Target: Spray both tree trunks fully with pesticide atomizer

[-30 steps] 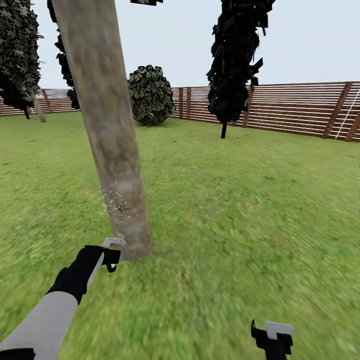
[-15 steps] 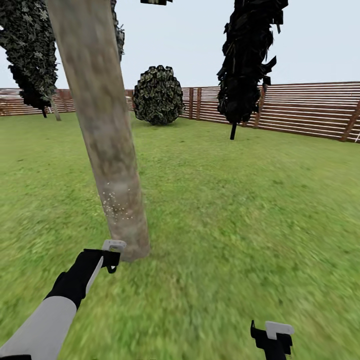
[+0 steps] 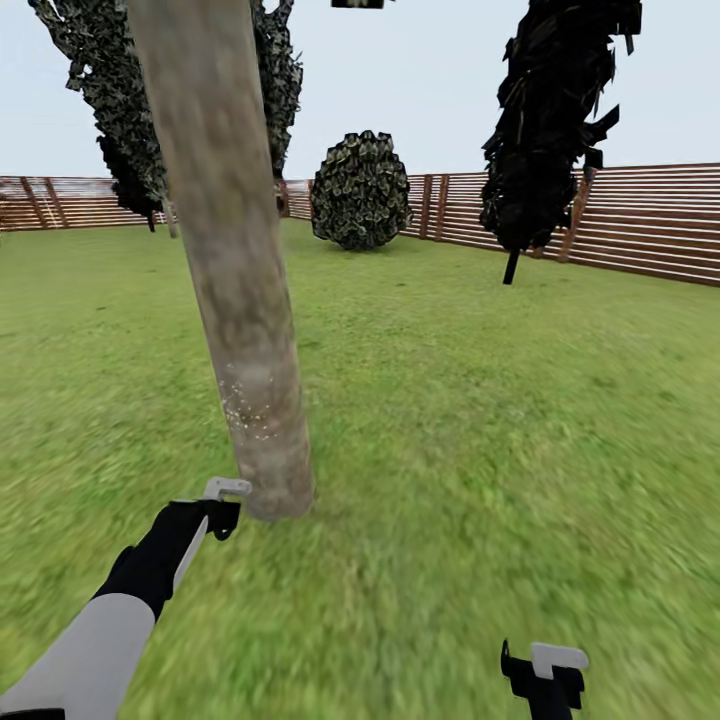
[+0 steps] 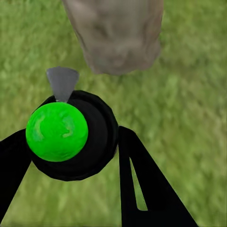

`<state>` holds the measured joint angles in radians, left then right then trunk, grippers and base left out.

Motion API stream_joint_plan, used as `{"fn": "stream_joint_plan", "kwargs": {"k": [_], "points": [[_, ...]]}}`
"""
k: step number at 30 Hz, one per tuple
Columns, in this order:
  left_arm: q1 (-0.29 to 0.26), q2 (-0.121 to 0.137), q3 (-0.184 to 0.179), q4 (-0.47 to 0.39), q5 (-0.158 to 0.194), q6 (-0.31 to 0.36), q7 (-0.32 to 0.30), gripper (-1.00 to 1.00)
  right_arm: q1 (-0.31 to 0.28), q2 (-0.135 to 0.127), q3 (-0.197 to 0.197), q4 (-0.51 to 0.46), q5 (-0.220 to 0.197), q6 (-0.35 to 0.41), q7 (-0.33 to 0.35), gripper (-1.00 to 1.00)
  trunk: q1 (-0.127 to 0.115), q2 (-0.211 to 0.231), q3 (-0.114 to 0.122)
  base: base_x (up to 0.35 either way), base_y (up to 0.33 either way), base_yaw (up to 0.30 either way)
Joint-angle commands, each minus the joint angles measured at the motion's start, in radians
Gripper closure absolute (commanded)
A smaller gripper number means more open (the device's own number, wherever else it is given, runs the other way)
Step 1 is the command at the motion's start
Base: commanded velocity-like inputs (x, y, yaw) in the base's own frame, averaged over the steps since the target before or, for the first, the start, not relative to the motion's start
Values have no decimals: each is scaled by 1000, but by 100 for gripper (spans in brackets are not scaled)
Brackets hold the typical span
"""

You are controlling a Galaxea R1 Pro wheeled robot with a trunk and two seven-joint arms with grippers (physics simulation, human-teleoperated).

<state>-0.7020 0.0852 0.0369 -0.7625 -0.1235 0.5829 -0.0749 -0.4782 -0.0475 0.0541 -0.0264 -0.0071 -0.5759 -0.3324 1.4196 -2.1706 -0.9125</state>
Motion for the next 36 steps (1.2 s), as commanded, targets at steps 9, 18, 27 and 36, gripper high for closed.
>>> {"fn": "stream_joint_plan", "kwargs": {"k": [9, 18, 27, 36], "points": [[-1, -1, 3, -1, -7, 5, -8, 100, -1, 0, 6, 0, -1, -1, -5, -100, 0, 0, -1, 192, -229, 11], [-1, 1, 3, -1, -8, 5, -8, 100, 0, 0, 6, 0, -1, -1, -5, -100, 0, 0, -1, 12, -275, 168], [-1, 0, 3, -1, -6, 5, -9, 100, 0, 0, 6, 0, -1, -2, -5, -100, 0, 0, -1, 47, -277, 216], [-1, 0, 3, -8, -4, 6, -10, 100, 0, 0, 6, 0, -1, -2, -6, -100, 0, 0, -1, -23, -265, 26]]}}
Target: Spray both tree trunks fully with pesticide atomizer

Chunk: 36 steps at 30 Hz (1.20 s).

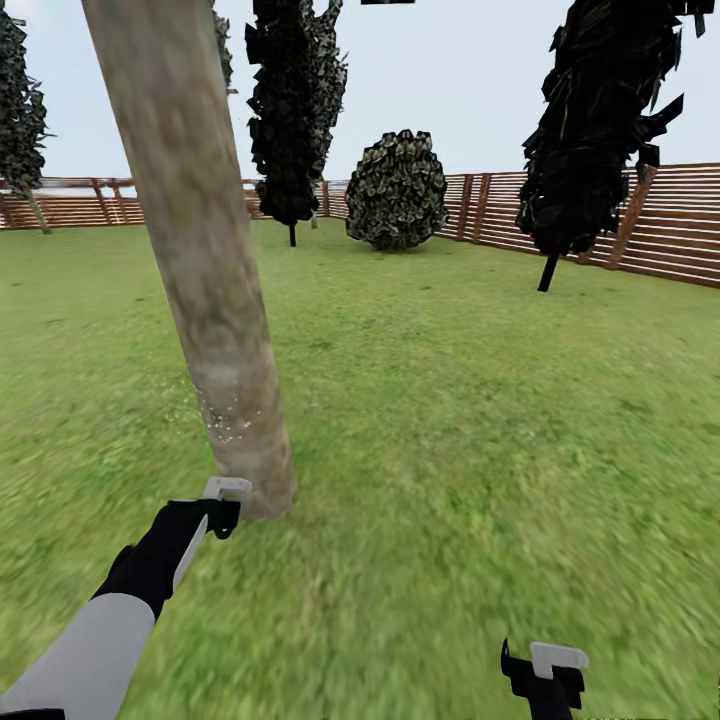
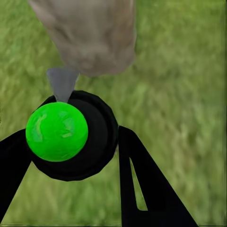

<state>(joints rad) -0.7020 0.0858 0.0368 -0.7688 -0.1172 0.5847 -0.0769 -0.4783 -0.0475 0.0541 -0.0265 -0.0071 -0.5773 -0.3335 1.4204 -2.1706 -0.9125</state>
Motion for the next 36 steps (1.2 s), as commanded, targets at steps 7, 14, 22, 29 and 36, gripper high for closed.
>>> {"fn": "stream_joint_plan", "kwargs": {"k": [7, 14, 22, 29, 36], "points": [[-13, -2, -3, -76, 7, 33, -10, 100, 0, 0, 6, 0, -1, -1, -7, -100, -1, 0, -1, -138, -82, 256], [-58, -17, -10, -168, 8, 223, -18, 100, 0, 0, 6, 0, -1, -1, -6, -100, -1, 0, -1, -2, -1, 154], [-173, -88, -10, -156, 0, 261, -12, 100, 0, -1, 6, 0, -1, 0, -5, -100, -1, 0, -1, 0, 0, 3], [-192, 5, -2, -169, 4, 324, -19, 100, 0, -2, 6, 0, -1, 1, -5, -100, -1, 0, -1, 0, 0, 0], [-246, -52, -7, -166, 0, 332, -13, 100, 0, -1, 6, 0, -1, 1, -5, -100, -1, 0, -1, 0, 0, 1]]}}
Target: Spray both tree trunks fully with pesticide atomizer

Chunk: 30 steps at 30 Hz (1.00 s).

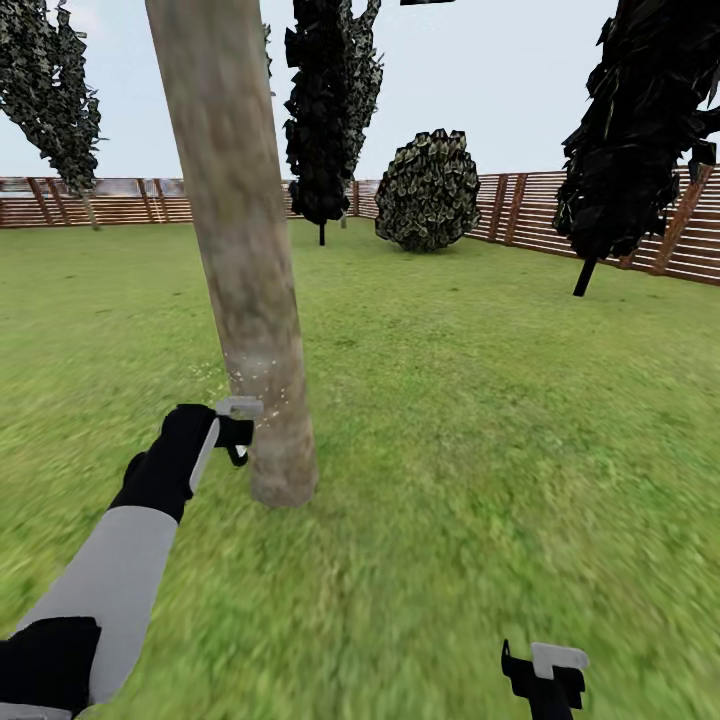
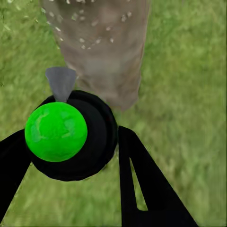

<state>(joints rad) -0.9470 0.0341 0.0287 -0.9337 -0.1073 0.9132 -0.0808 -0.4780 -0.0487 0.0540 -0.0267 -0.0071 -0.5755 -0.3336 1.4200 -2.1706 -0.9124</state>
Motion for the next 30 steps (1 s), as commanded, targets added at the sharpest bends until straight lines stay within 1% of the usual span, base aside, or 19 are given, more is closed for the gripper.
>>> {"fn": "stream_joint_plan", "kwargs": {"k": [1, 2, 3, 4, 5, 8, 15, 23, 30], "points": [[-5, 11, 5, -6, -10, 26, -8, 100, -1, 0, 6, 1, -1, -1, -5, -100, 0, 0, -1, 0, 0, 144], [-2, 71, 7, -9, -6, 59, -13, 100, -1, 0, 6, 1, -1, -1, -5, -100, 0, 0, -1, 0, 0, 255], [2, 89, 7, -9, -5, 61, -14, 100, -1, 0, 6, 1, -1, -1, -5, -100, 0, 0, -1, 0, 0, 224], [5, 97, 7, -10, -5, 63, -15, 100, -1, 0, 6, 1, -1, -1, -5, -100, 0, 0, -1, 0, 0, 119], [7, 100, 6, -10, -4, 63, -14, 100, -1, 0, 6, 1, -1, -1, -5, -100, 0, 0, -1, 0, 0, 61], [10, 96, -1, -10, -8, 62, -11, 100, -1, 0, 6, 1, -1, -1, -5, -100, 0, 0, -1, 0, -119, 21], [11, 92, -1, -10, -8, 62, -8, 100, -1, 0, 6, 1, -1, -1, -5, -100, 0, 0, -1, 5, -262, 1], [11, 92, 2, -11, -9, 62, -8, 100, -1, 0, 6, 1, -1, -1, -5, -100, 0, 0, -1, 190, -214, 0], [11, 92, 2, -11, -9, 64, -8, 100, -1, 0, 6, 1, -1, -1, -5, -100, 0, 0, -1, 26, -268, 88]]}}
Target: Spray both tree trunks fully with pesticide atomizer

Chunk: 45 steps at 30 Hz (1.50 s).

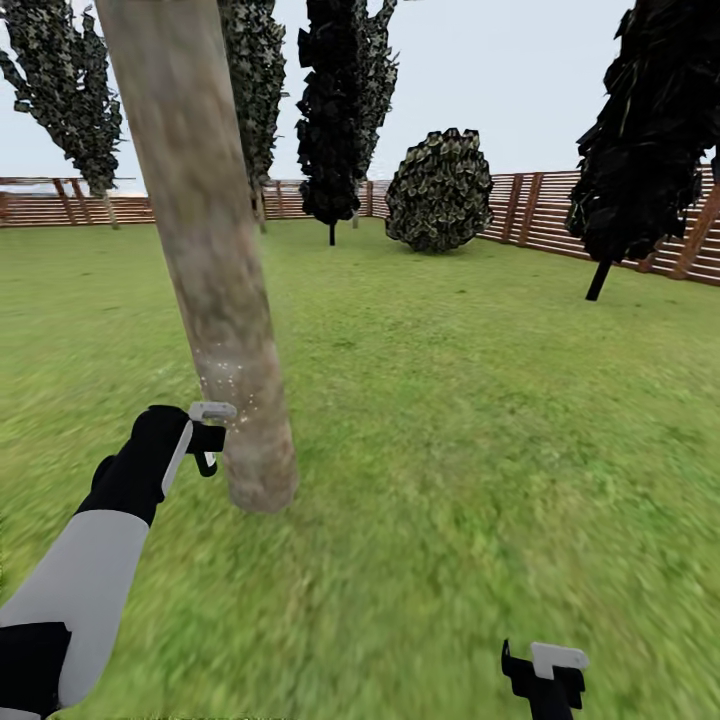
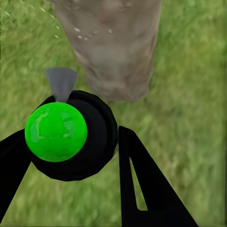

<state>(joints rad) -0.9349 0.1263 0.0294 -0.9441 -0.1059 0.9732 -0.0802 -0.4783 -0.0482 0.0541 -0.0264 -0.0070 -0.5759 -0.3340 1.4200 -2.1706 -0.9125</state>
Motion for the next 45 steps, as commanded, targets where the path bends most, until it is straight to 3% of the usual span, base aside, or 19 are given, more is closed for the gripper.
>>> {"fn": "stream_joint_plan", "kwargs": {"k": [1, 9, 27, 45], "points": [[-1, -1, 1, -1, -11, 4, -9, 100, 0, 0, 6, 0, -1, -1, -5, -100, 0, 0, -1, 1, -276, 162], [-1, -1, 1, 0, -11, 4, -9, 100, 0, 0, 6, 0, -1, -1, -5, -100, 0, 0, -1, 17, -276, 190], [-2, -1, 0, -1, -12, 4, -9, 100, 0, 1, 6, 0, -1, -1, -5, -100, 0, 0, -1, 91, -276, 15], [7, 3, 3, 4, -15, -1, -7, 100, 0, -1, 6, 0, -1, -1, -5, -100, 0, 0, -1, 93, -276, 189]]}}
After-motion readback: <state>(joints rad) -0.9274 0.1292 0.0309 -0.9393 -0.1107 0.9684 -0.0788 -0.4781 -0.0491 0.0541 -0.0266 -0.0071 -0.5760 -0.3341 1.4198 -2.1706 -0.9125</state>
